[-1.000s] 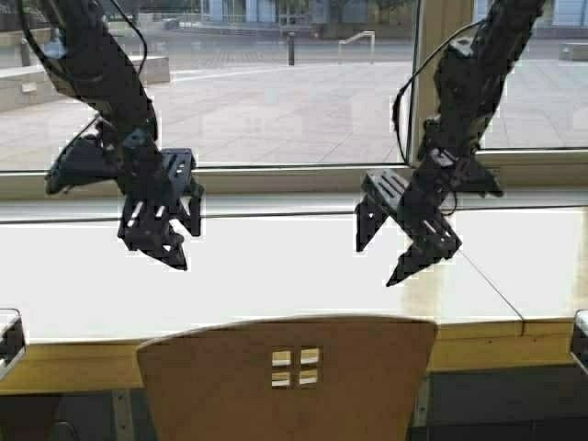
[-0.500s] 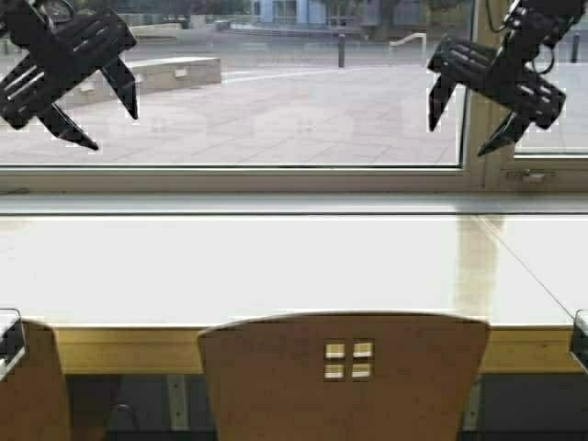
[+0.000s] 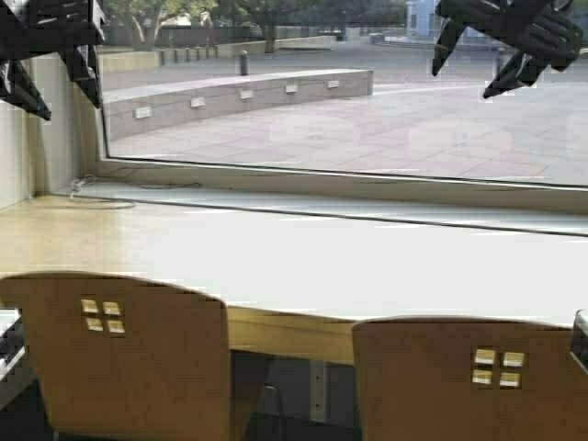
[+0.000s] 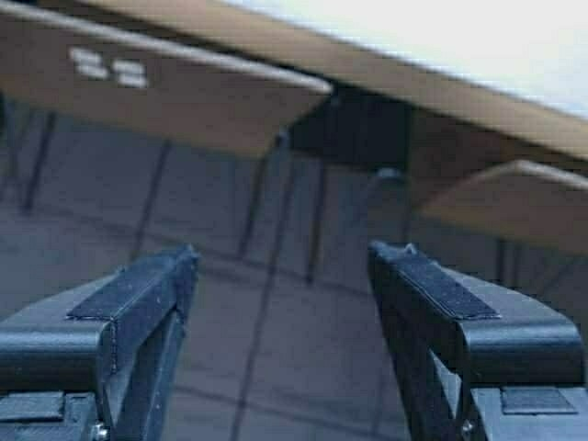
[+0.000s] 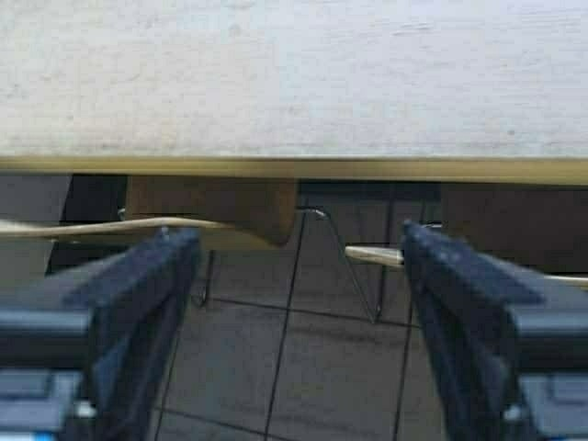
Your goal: Push the chairs under the table
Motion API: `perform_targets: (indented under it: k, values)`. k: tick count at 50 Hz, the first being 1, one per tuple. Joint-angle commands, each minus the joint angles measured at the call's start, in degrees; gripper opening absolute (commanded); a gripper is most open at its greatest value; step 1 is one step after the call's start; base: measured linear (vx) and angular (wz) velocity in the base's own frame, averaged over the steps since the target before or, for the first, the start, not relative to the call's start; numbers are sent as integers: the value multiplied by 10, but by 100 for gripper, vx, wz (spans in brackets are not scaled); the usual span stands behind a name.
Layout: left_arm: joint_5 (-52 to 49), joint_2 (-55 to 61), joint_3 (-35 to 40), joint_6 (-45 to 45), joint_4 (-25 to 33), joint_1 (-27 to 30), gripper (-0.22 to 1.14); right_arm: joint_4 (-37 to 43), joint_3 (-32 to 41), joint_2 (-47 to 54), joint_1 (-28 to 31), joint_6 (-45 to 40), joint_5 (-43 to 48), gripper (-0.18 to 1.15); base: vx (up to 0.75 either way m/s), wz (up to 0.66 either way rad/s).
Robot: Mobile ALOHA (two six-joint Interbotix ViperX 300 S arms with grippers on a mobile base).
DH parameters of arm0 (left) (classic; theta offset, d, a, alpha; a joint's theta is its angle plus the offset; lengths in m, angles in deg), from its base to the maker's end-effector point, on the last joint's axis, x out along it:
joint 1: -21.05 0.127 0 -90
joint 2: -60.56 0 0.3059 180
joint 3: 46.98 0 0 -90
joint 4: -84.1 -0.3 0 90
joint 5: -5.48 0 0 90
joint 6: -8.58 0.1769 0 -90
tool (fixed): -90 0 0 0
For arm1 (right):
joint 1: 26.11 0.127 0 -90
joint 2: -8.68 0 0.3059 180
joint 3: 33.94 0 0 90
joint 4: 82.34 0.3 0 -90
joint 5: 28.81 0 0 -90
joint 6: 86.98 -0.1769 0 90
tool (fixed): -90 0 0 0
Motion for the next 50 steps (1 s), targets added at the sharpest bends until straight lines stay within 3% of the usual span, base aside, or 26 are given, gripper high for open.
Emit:
perform_targets:
  k: [1, 50]
  values:
    - [4, -12, 5, -4, -4, 1, 90, -4, 4, 2, -1, 0, 5, 98, -13, 37]
    - [49, -30, 9, -11, 11, 0, 89, -35, 18, 46, 22, 0, 17, 98, -26, 34]
